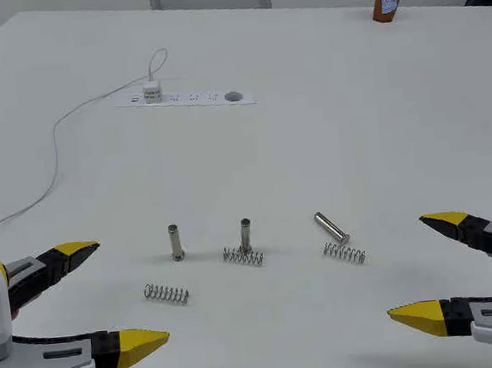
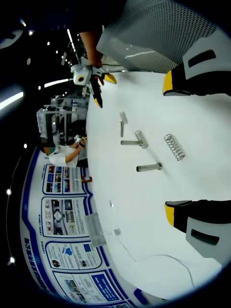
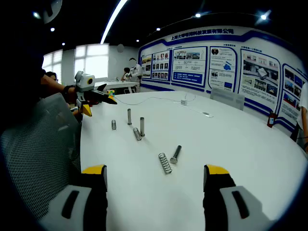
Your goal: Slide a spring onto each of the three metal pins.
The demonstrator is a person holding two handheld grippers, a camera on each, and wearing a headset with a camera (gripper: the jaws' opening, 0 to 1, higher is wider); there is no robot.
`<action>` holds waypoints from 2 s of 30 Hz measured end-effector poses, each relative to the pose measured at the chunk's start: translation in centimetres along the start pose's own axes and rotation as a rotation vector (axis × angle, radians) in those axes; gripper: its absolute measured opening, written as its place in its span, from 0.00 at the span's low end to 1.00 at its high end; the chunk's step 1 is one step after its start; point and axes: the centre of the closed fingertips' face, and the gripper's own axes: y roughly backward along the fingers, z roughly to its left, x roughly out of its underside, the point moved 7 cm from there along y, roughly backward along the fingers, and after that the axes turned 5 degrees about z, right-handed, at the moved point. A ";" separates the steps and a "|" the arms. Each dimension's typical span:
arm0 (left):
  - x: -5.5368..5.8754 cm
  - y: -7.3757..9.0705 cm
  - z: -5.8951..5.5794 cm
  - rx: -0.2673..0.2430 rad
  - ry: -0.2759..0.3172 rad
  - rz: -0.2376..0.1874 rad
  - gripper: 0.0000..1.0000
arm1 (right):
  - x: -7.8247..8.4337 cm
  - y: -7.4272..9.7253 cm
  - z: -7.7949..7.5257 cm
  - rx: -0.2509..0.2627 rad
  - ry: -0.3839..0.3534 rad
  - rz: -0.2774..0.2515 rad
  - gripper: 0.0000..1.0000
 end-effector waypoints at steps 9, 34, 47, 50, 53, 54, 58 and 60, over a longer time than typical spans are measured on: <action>-0.2 -0.3 0.1 0.005 -0.002 0.006 0.91 | 0.5 -0.2 0.2 0.001 -0.009 0.014 0.83; 0.1 -0.3 -0.2 0.007 0.011 0.014 0.90 | 0.8 -0.2 -0.4 0.008 -0.034 0.024 0.81; 0.1 -0.4 -0.6 0.007 0.013 0.009 0.90 | -0.2 -0.5 -1.6 0.026 -0.075 0.045 0.72; 0.2 -0.3 -0.7 0.005 0.014 0.010 0.90 | -0.8 -0.9 -1.9 0.023 -0.073 0.051 0.69; 0.1 -0.3 -0.8 0.002 0.015 0.007 0.89 | -1.8 -1.6 -2.3 0.021 -0.065 0.054 0.65; 0.1 -0.2 -0.8 0.001 0.015 0.007 0.89 | -2.1 -1.8 -2.5 0.024 -0.064 0.059 0.63; 0.1 -0.2 -0.9 -0.001 0.015 0.006 0.89 | -3.1 -3.1 -3.0 0.024 -0.045 0.083 0.58; 0.1 -0.2 -1.0 -0.001 0.015 0.005 0.89 | -3.5 -3.6 -3.1 0.023 -0.042 0.097 0.55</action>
